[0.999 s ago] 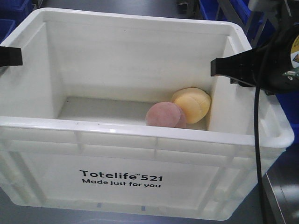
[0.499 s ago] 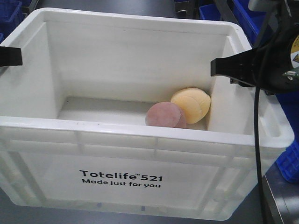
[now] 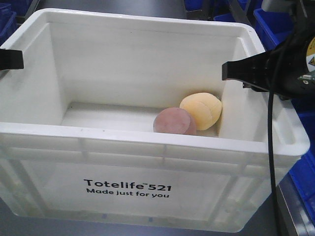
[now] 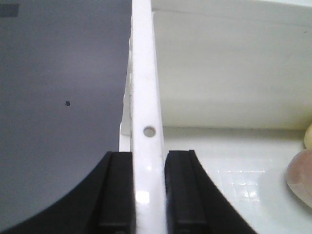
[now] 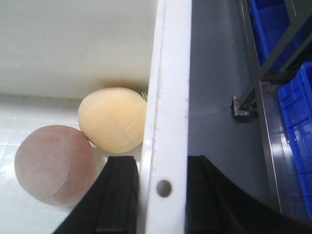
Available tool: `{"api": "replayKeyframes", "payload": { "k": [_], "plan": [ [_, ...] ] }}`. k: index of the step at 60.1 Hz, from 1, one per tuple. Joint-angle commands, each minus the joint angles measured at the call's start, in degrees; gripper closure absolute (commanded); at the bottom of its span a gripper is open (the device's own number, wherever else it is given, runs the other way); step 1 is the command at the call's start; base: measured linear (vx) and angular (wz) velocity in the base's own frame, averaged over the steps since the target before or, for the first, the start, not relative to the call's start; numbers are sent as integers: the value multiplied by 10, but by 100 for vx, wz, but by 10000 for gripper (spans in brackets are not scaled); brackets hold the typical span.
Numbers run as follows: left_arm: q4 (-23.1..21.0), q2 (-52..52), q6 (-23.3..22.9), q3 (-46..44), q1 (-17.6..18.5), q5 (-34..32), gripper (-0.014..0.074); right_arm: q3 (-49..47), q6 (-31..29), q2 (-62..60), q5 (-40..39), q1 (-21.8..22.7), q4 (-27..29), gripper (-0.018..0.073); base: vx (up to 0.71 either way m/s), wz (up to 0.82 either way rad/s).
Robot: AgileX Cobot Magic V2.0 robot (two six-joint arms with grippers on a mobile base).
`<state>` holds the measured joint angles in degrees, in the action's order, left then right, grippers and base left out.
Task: Place moving items into box and shelve
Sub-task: 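Carry the tote with both grippers along the aisle of blue bins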
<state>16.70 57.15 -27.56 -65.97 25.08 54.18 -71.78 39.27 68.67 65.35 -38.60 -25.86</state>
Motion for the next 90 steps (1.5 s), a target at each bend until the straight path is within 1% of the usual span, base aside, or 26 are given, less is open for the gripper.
{"api": "replayKeyframes", "payload": {
  "k": [1,90],
  "plan": [
    [41,-16,2,-25,0,-69,610,-19,-4,-17,-29,4,-71,571,37,-1],
    [41,-16,2,-25,0,-69,610,-19,-4,-17,-29,4,-71,571,34,1]
  ]
}}
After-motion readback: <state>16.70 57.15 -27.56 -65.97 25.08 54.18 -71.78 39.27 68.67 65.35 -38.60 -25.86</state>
